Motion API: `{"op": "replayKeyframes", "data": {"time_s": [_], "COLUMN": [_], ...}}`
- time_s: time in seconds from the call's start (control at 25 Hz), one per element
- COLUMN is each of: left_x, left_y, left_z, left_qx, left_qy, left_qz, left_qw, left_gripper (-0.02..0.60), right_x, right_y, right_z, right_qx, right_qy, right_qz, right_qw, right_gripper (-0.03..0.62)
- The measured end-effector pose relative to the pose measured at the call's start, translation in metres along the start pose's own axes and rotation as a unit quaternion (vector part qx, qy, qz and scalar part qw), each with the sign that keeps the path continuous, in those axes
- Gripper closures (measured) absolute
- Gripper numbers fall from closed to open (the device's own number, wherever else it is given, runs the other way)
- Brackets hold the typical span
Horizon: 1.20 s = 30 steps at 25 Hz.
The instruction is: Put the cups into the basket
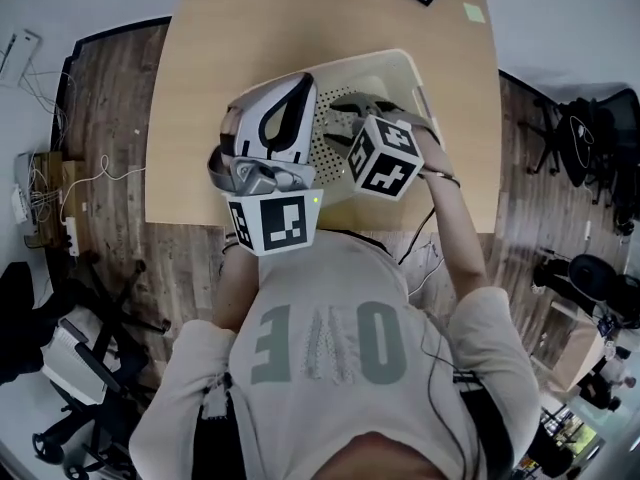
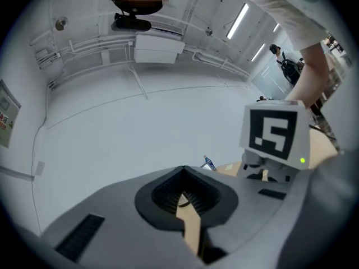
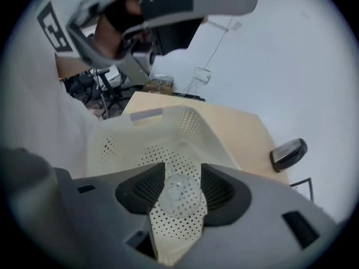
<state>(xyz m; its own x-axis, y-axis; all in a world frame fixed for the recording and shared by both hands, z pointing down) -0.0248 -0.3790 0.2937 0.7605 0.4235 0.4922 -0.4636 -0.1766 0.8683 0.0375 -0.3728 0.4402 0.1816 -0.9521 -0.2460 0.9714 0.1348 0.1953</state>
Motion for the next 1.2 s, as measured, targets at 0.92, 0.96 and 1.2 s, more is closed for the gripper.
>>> {"op": "replayKeyframes", "data": {"time_s": [0.92, 0.96, 1.2], "left_x": [0.023, 0.025, 0.029], "left_y": [-0.068, -0.07, -0.076], "left_z": [-0.008, -0.008, -0.008], "left_qx": [0.05, 0.052, 0.058], "left_qy": [0.031, 0.033, 0.039], "left_qz": [0.004, 0.007, 0.017], "left_qw": [0.9982, 0.9981, 0.9974], "left_gripper": [0.574, 0.574, 0.574], "right_x": [0.028, 0.027, 0.025], "right_y": [0.025, 0.026, 0.03], "right_z": [-0.196, -0.196, -0.188], "right_qx": [0.423, 0.42, 0.407], "right_qy": [0.308, 0.312, 0.317], "right_qz": [0.305, 0.303, 0.305], "right_qw": [0.796, 0.796, 0.8], "right_gripper": [0.597, 0.597, 0.597]}}
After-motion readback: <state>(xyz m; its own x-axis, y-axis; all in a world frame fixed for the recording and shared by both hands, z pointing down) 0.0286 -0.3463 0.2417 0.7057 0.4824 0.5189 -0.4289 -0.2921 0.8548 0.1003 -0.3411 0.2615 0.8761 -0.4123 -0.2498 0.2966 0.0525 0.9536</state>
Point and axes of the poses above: the fingertips, and each gripper's own axes: z forward along the fingers, x to its right, y out of its underside, the point moved 3 cm from there along -z, backward along the fingers, and after that the axes turned 12 degrees about -x, right-handed, at the moved point
